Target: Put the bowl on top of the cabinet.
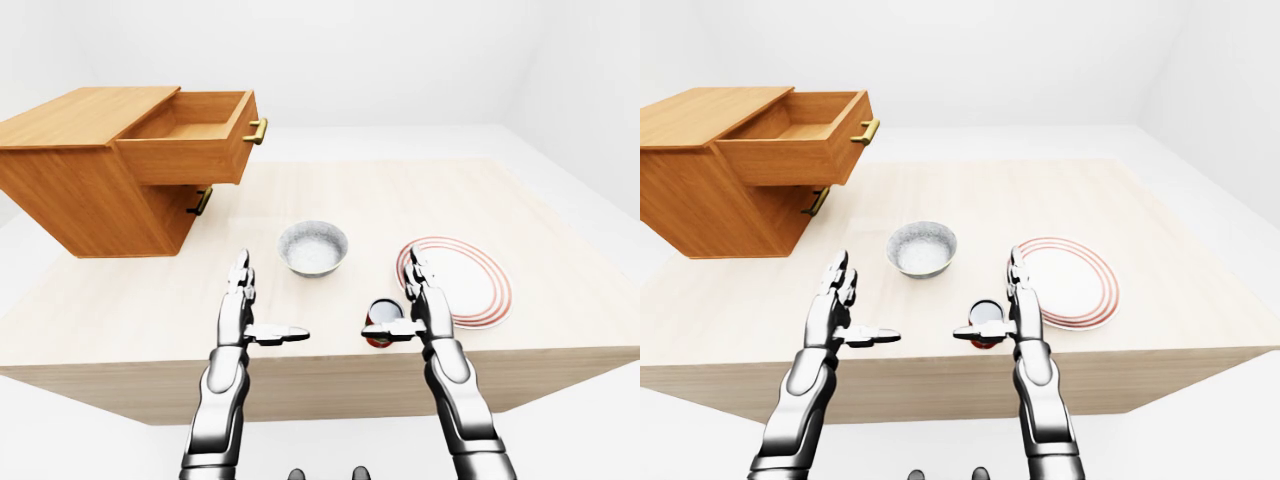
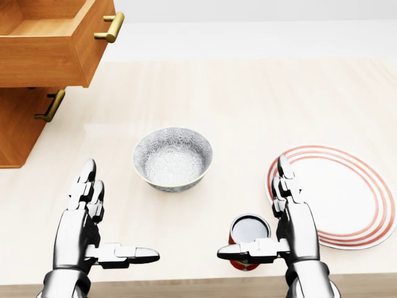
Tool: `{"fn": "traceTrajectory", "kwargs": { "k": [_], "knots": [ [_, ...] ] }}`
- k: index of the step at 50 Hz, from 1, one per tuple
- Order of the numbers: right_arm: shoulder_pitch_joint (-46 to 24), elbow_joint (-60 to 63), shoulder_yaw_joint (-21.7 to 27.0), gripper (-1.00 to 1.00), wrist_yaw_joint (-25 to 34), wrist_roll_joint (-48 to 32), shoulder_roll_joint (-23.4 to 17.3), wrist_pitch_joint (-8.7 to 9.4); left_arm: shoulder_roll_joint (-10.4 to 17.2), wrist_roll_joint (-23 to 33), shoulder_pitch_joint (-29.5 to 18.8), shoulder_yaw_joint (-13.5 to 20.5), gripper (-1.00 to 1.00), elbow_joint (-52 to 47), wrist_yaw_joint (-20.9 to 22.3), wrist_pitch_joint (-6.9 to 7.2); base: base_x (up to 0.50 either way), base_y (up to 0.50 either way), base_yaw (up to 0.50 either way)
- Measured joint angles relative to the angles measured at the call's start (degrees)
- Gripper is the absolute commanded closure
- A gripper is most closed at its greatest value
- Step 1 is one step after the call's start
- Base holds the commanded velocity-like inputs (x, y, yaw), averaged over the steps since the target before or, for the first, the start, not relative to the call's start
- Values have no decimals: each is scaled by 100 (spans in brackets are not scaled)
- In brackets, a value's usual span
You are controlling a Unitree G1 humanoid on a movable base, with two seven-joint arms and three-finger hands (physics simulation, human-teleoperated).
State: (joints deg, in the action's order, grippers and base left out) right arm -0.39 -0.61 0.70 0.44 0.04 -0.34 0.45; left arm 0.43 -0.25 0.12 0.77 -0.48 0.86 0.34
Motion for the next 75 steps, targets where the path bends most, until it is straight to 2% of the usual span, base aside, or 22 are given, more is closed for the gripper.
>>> {"fn": "traceTrajectory", "kwargs": {
  "k": [17, 27, 31, 43, 75],
  "knots": [
    [-107, -195, 53, -100, 36, -47, -43, 82, 63, -60, 64, 127, -100, -383, 156, 290, 0, 0, 0],
    [-130, -250, 59, -100, 44, -67, -51, 98, 65, -48, 121, 138, -100, -584, 185, 387, 0, 0, 0],
    [-120, -231, 56, -100, 47, -69, -48, 106, 68, -46, 128, 147, -100, -638, 192, 466, 0, 0, 0],
    [-116, -238, 55, -100, 65, -59, -47, 91, 65, -24, 142, 153, -100, -710, 173, 466, 11, 0, 0],
    [-189, -308, 47, -100, -30, -114, -36, 44, 73, -29, 191, 172, -100, -892, 248, 466, 43, 0, 0]
  ]
}}
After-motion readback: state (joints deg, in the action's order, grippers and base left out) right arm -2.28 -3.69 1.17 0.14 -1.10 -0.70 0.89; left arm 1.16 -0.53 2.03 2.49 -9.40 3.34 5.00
